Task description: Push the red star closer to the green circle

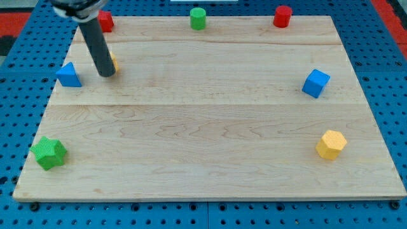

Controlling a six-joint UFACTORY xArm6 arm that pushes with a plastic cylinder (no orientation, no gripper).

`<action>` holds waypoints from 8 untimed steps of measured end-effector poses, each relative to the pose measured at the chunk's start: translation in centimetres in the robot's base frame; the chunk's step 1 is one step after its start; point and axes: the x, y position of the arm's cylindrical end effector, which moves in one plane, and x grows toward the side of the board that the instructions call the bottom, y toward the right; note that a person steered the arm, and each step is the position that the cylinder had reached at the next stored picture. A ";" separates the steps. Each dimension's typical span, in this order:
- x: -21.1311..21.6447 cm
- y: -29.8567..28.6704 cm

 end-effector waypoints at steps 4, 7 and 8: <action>-1.9 -3.5; -1.9 -6.3; -2.1 -7.2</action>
